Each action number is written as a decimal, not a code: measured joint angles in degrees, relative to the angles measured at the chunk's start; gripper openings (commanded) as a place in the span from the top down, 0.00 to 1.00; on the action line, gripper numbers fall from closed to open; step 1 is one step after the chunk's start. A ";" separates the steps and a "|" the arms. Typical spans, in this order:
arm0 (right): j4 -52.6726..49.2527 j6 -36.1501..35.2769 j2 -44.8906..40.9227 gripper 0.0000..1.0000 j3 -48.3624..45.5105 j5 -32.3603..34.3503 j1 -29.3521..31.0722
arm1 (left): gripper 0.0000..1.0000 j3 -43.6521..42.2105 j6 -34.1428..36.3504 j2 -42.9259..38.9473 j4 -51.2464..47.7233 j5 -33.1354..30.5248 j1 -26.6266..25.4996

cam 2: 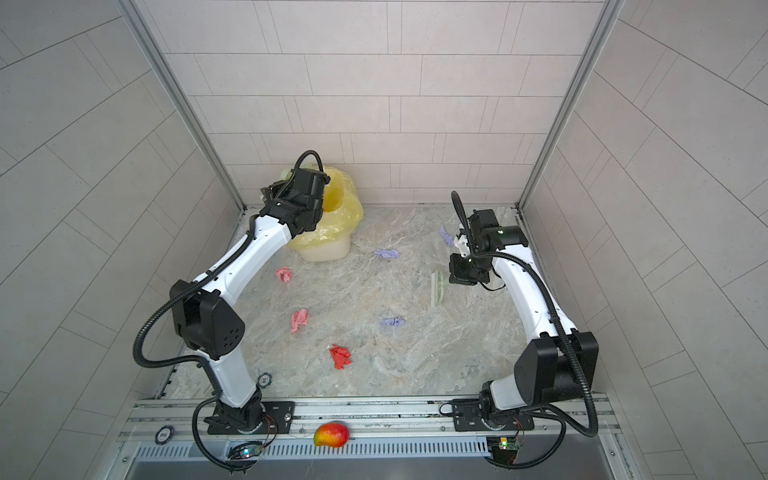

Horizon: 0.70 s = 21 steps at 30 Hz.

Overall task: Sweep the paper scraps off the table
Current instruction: 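Tip the dustpan over the yellow bin with the left gripper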

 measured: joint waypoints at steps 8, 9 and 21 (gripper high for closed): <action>0.00 -0.17 0.00 1.00 0.00 0.22 0.00 | 1.00 0.46 -0.87 -0.76 1.86 0.13 -0.17; -0.02 -0.31 0.00 1.00 0.00 0.46 0.00 | 1.00 1.40 -2.27 -0.76 0.66 0.48 -0.33; -0.68 -5.14 0.02 1.00 4.55 13.18 -0.74 | 1.00 14.32 -36.00 -2.12 -23.47 12.98 -10.03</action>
